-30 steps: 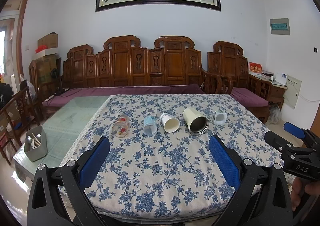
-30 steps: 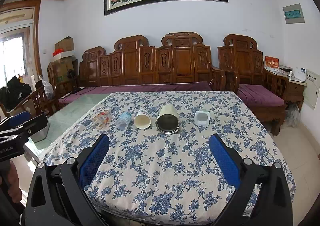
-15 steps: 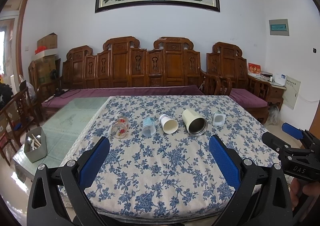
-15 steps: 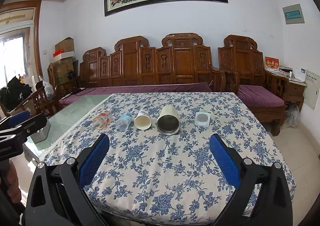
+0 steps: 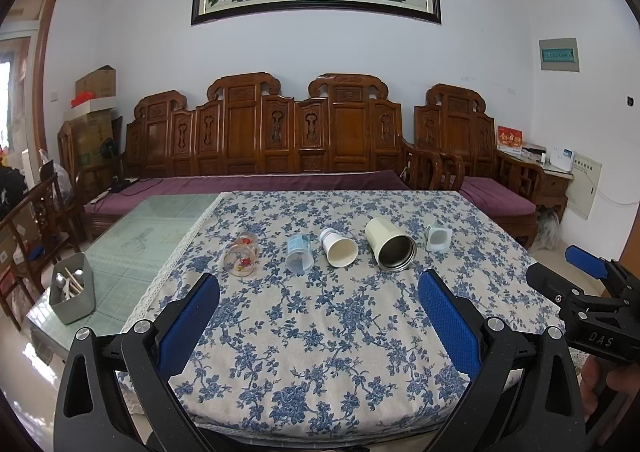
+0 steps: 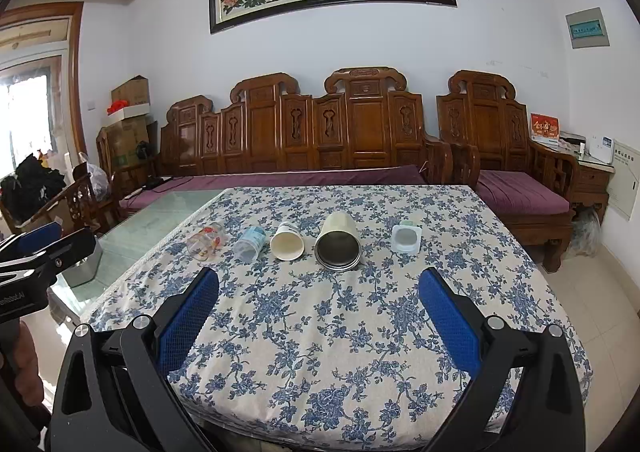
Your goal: Flip cup upside down
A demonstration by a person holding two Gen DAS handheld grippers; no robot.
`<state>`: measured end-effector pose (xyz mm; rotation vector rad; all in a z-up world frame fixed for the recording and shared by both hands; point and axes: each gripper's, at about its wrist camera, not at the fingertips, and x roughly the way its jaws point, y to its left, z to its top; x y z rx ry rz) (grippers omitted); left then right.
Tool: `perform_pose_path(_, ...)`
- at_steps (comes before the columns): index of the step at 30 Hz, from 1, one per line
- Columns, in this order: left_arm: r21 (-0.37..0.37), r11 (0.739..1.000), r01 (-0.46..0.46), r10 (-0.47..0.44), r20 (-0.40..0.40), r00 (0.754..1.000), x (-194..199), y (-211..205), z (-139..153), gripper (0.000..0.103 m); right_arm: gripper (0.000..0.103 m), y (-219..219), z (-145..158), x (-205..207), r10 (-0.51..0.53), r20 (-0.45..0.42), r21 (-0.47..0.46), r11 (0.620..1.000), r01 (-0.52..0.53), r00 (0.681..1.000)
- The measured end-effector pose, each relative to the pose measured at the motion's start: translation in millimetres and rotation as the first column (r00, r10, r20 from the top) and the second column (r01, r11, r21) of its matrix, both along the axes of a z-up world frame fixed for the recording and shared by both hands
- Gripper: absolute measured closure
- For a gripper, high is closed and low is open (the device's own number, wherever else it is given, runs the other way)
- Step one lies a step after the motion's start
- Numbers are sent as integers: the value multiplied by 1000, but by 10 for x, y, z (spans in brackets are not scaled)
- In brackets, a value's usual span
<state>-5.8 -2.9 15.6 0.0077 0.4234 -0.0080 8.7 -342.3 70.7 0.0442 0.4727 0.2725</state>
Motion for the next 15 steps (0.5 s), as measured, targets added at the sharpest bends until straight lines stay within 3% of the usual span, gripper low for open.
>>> perform_pose_path(7, -11, 1000, 0, 0, -17, 1000, 13, 53, -38, 8, 2, 18, -11, 3, 2, -4, 2, 1000, -2, 1000)
perform_pose_path(15, 12, 1000, 11, -10, -103, 995, 335, 215, -186, 8, 2, 163, -206, 253, 56, -56, 10, 998, -55, 997)
